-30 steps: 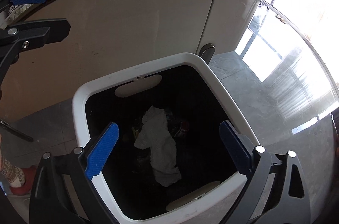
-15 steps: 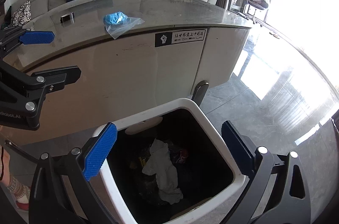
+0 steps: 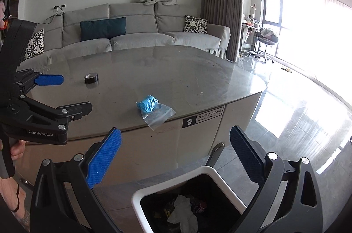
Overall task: Collect trash
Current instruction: 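Move both open tools back over the counter toward the tape roll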
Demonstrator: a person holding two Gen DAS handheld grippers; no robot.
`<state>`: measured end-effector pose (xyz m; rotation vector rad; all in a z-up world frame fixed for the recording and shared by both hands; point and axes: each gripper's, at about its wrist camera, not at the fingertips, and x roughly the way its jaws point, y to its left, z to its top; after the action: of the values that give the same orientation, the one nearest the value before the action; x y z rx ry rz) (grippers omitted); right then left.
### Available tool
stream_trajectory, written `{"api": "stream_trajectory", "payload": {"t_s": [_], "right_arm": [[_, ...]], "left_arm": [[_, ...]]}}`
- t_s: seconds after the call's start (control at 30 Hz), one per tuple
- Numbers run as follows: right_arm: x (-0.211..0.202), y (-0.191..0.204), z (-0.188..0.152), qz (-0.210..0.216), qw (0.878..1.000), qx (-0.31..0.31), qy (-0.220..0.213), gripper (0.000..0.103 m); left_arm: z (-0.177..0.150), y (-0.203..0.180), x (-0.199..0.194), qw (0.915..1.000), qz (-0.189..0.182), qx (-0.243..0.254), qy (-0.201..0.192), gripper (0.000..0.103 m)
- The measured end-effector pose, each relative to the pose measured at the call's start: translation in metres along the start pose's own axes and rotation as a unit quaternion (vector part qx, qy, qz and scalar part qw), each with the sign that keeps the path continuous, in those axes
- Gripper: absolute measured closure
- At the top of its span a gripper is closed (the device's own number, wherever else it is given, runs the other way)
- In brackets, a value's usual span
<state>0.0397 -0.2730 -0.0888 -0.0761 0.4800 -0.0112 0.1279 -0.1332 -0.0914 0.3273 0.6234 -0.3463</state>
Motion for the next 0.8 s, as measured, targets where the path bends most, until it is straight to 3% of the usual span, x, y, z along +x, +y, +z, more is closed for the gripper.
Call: {"api": "stream_trajectory", "payload": {"t_s": [0.3, 0.8], "right_arm": [[-0.018, 0.023, 0.051, 0.027, 0.997, 0.015, -0.071, 0.005], [0.05, 0.084, 0.102, 0.063, 0.995, -0.012, -0.07, 0.005]], "left_arm": [[0.014, 0.055, -0.01, 0.9985, 0.035, -0.037, -0.018, 0.004], [0.023, 0.137, 0.012, 0.9933, 0.069, -0.091, -0.019, 0.004]]}}
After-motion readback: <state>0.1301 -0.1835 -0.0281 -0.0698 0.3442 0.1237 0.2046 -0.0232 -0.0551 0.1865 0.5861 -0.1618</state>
